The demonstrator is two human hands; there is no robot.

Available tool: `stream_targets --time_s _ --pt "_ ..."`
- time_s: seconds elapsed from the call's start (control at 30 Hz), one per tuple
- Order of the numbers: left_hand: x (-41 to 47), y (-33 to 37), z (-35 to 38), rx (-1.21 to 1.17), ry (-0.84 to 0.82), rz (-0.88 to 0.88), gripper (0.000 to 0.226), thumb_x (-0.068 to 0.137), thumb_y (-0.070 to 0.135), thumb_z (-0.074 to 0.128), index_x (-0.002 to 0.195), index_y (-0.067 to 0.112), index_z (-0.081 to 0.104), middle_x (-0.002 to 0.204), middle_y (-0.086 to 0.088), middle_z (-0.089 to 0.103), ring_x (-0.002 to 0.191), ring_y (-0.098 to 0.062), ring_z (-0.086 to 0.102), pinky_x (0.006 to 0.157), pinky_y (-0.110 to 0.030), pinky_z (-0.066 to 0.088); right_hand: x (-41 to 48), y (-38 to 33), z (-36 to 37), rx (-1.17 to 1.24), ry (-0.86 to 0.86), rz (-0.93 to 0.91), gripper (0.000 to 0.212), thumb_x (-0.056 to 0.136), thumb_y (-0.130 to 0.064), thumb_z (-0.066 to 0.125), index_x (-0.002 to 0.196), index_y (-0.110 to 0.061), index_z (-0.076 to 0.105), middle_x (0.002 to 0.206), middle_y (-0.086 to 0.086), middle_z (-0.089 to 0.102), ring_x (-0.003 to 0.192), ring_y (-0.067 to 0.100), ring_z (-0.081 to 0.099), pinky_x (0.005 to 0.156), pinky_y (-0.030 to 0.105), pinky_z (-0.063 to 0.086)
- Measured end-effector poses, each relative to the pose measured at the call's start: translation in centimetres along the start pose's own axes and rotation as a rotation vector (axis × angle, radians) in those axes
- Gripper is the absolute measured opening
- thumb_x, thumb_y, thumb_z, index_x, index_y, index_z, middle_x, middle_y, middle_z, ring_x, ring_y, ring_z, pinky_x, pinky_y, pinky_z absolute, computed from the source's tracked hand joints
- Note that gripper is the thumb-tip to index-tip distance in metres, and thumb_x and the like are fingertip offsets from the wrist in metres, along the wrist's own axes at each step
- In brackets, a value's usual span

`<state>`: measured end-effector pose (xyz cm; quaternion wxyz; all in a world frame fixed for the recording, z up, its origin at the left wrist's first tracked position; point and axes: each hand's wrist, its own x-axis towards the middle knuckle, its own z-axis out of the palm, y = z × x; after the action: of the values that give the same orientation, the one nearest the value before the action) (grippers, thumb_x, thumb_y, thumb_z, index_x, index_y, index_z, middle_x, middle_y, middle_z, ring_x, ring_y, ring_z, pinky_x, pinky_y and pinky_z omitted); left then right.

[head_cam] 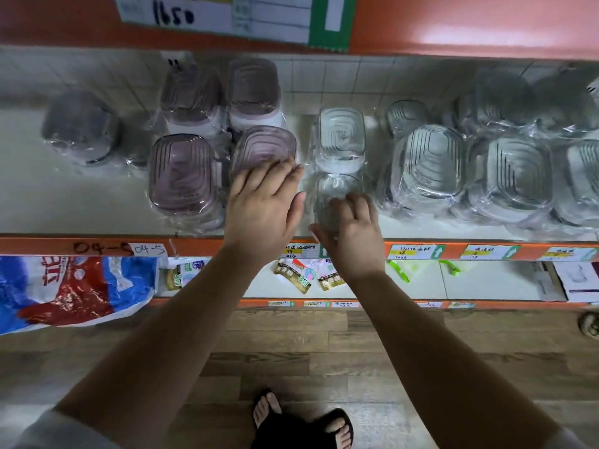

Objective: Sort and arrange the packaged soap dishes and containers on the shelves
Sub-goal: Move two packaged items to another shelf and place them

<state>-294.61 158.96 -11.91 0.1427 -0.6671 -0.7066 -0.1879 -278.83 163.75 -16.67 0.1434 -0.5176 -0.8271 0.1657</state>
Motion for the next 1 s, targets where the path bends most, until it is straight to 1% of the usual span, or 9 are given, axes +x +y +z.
stream_targets --time_s 0.13,0.37,0.43,0.5,0.57,0.7,0.8,0.9,1.0 --pt "-0.2 -0.4 0.3 -0.011 0.014 0.025 0.040 0.095 0.027 0.050 0.128 0.008 0.061 0.131 -0.006 0.061 0.121 -0.027 0.056 0.098 -0.040 0.038 2.1 0.1 0.3 -0.147 -0.080 -0.003 0.065 0.096 -0.052 0.046 0.146 -0.011 0.038 0.153 0.014 0.031 0.143 0.034 0.020 0.118 0.038 0.016" --pt "-0.3 -0.7 0.1 -0.034 -0.034 0.033 0.045 0.097 0.030 0.042 0.134 0.009 0.057 0.136 -0.006 0.058 0.125 -0.027 0.053 0.101 -0.041 0.037 4.1 -0.3 0.2 -0.170 -0.100 0.032 0.057 0.100 -0.043 0.042 0.148 -0.013 0.035 0.152 0.017 0.027 0.142 0.035 0.020 0.114 0.040 0.022" --pt "-0.4 -0.6 0.0 -0.034 -0.055 0.030 0.046 0.098 0.031 0.041 0.136 0.009 0.055 0.138 -0.006 0.056 0.127 -0.027 0.051 0.103 -0.041 0.037 4.0 0.0 0.0 -0.143 -0.121 0.025 0.056 0.101 -0.041 0.039 0.150 -0.015 0.032 0.151 0.018 0.027 0.142 0.035 0.021 0.115 0.039 0.018" --pt "-0.5 -0.6 0.0 -0.037 -0.072 0.028 0.047 0.098 0.032 0.040 0.138 0.009 0.053 0.140 -0.006 0.054 0.130 -0.026 0.049 0.106 -0.041 0.035 3.6 0.1 -0.3 -0.146 -0.149 0.009 0.059 0.102 -0.042 0.035 0.153 -0.015 0.023 0.153 0.019 0.024 0.143 0.038 0.018 0.118 0.041 0.011" --pt "-0.5 -0.4 0.0 -0.035 -0.090 0.027 0.049 0.099 0.033 0.039 0.141 0.010 0.050 0.142 -0.006 0.052 0.134 -0.025 0.045 0.111 -0.041 0.032 3.1 0.4 -0.6 -0.176 -0.174 0.013 0.062 0.102 -0.044 0.033 0.154 -0.014 0.018 0.156 0.018 0.020 0.144 0.040 0.017 0.119 0.042 0.009" --pt "-0.9 -0.1 -0.2 -0.019 -0.090 0.026 0.051 0.099 0.033 0.038 0.142 0.008 0.047 0.146 -0.008 0.048 0.138 -0.026 0.040 0.116 -0.044 0.025 2.2 1.3 -1.3 -0.207 -0.213 0.024 0.063 0.102 -0.046 0.031 0.154 -0.014 0.017 0.161 0.015 0.014 0.144 0.039 0.017 0.119 0.043 0.013" --pt "-1.2 0.2 -0.6 -0.004 -0.102 0.021 0.053 0.099 0.034 0.036 0.144 0.007 0.044 0.149 -0.009 0.044 0.141 -0.025 0.035 0.118 -0.043 0.022 1.5 1.8 -2.1 -0.155 -0.210 -0.015 0.063 0.102 -0.043 0.033 0.154 -0.012 0.017 0.161 0.016 0.013 0.146 0.036 0.014 0.120 0.039 0.009" --pt "-1.9 1.0 -1.8 0.017 -0.114 -0.009 0.052 0.100 0.034 0.037 0.144 0.008 0.044 0.148 -0.009 0.046 0.140 -0.025 0.038 0.117 -0.042 0.022 0.3 1.3 -3.1 -0.112 -0.204 -0.072 0.061 0.102 -0.040 0.035 0.153 -0.008 0.021 0.159 0.018 0.018 0.148 0.032 0.014 0.121 0.037 0.009" --pt "-2.8 2.0 -4.2 0.001 -0.122 -0.029 0.048 0.100 0.031 0.040 0.139 0.007 0.051 0.141 -0.010 0.053 0.133 -0.027 0.046 0.114 -0.041 0.027 -1.4 0.2 -5.3 -0.100 -0.205 -0.115 0.058 0.102 -0.037 0.039 0.151 -0.007 0.027 0.154 0.018 0.029 0.144 0.033 0.022 0.119 0.038 0.017"
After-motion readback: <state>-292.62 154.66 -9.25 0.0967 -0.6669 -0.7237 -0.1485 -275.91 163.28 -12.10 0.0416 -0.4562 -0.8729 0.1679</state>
